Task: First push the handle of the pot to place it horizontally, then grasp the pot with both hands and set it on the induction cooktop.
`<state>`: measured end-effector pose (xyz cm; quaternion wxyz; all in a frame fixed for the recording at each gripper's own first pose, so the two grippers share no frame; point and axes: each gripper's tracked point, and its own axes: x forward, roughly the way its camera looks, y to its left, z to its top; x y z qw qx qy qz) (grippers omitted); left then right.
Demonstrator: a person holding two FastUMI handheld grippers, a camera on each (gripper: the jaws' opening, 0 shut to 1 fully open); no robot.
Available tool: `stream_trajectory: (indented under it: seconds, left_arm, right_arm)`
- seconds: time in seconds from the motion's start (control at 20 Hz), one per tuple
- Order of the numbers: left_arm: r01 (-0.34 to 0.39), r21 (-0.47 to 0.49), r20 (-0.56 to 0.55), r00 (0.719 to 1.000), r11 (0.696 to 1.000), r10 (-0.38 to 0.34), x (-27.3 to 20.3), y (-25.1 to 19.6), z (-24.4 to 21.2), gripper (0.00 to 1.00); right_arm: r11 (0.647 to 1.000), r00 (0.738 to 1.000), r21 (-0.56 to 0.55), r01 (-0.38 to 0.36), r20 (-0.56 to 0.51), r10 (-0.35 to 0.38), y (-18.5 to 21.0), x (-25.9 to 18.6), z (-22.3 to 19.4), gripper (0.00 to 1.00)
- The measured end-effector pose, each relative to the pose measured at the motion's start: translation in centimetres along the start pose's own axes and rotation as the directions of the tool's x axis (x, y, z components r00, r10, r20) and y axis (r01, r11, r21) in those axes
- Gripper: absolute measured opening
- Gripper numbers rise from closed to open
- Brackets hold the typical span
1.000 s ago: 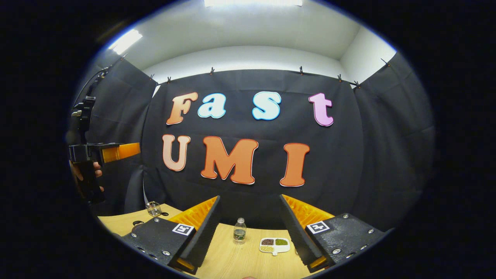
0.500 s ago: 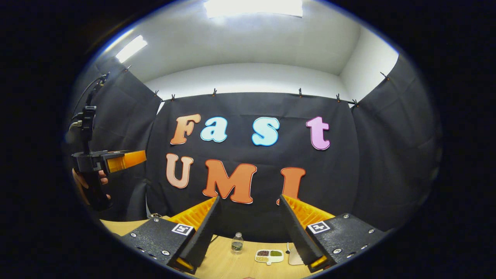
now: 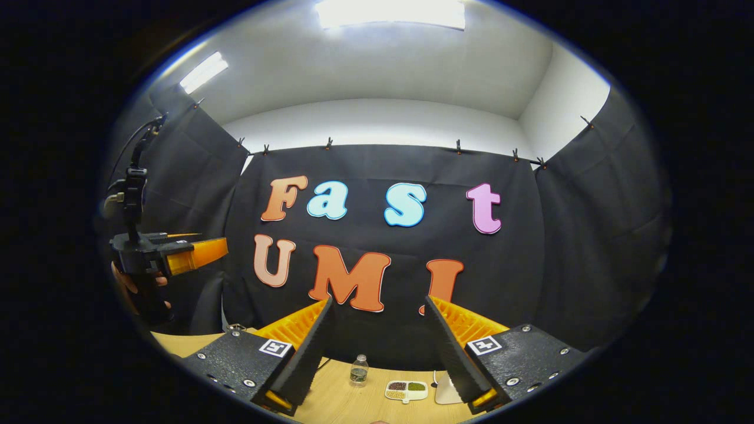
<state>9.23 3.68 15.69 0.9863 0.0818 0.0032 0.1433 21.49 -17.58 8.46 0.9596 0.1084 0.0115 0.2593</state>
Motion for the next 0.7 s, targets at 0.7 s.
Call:
stream_trajectory:
  seconds: [0.7]
  left_arm:
    - [0.001, -0.001, -0.001, 1.0, 1.0, -0.001, -0.3, 0.0, 0.3, 0.96]
  right_arm:
    - [1.0, 1.0, -0.005, 0.006, 0.008, -0.006, 1.0, 0.2, -0.1, 0.93]
